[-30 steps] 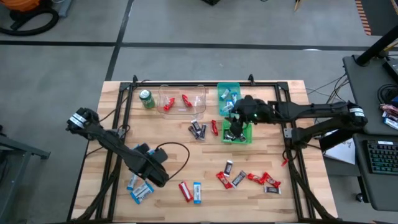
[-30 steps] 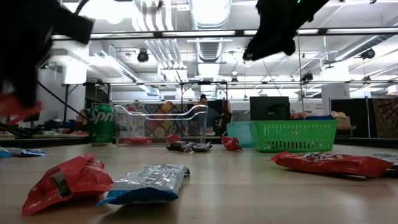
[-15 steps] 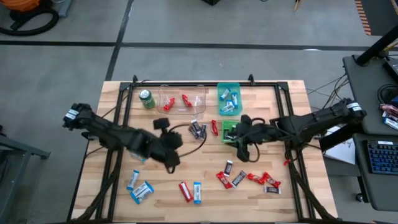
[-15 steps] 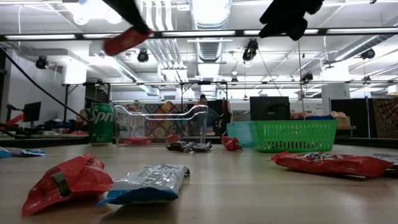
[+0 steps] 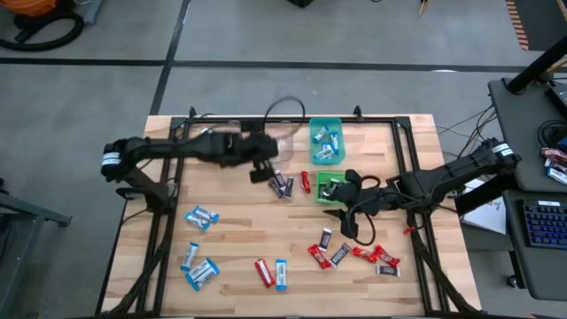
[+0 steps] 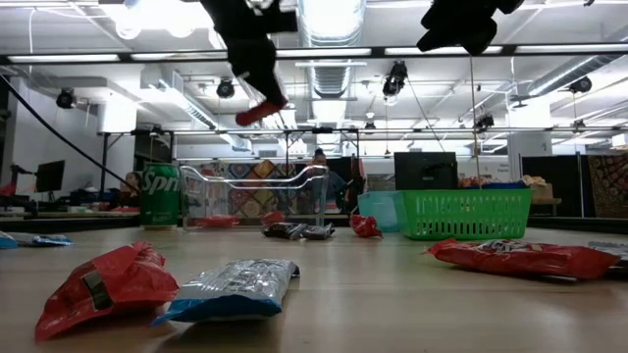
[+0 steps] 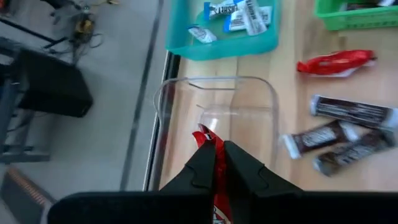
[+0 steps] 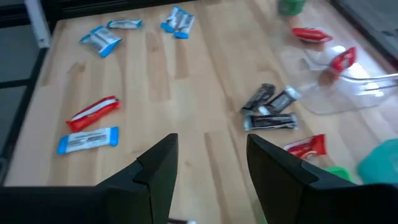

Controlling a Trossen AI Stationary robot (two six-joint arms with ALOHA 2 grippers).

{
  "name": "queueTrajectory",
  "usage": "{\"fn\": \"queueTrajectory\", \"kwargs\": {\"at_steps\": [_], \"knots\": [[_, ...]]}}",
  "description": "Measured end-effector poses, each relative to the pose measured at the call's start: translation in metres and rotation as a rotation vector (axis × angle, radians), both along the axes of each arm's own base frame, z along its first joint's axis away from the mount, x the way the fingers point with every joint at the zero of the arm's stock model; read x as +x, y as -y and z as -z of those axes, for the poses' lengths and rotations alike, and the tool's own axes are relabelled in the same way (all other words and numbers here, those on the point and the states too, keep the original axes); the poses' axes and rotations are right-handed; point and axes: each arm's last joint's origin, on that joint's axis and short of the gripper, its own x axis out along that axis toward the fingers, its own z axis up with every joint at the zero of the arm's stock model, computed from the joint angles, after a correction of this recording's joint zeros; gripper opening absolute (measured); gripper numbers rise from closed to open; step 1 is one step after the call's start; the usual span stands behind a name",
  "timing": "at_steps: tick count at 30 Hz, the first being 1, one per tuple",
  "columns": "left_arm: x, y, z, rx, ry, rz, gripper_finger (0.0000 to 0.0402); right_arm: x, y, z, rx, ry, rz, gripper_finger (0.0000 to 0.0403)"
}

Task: Sort candy
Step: Put the red chocolate bar into the transparent bin

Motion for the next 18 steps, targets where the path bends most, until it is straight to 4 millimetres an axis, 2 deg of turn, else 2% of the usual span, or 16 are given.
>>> {"fn": "queueTrajectory", "kwargs": {"at_steps": [4,8,13,18], "knots": [[0.005,-0.035,0.011,-0.08,-0.006,0.065,0.0001,0.0,0.001,0.001,-0.021,0.0,0.026,0.0178],[0.005,-0.061,0.028,-0.126,-0.07,0.083,0.0001,-0.001,0.001,0.002,-0.023,-0.003,0.027,0.0178],[0.0,-0.08,0.054,-0.158,-0.256,0.097,0.0001,-0.001,0.001,0.005,-0.025,-0.01,0.027,0.0178],[0.0,-0.09,0.079,-0.18,-0.409,0.154,0.0001,-0.001,0.001,0.005,-0.012,-0.01,0.037,0.0178]]}}
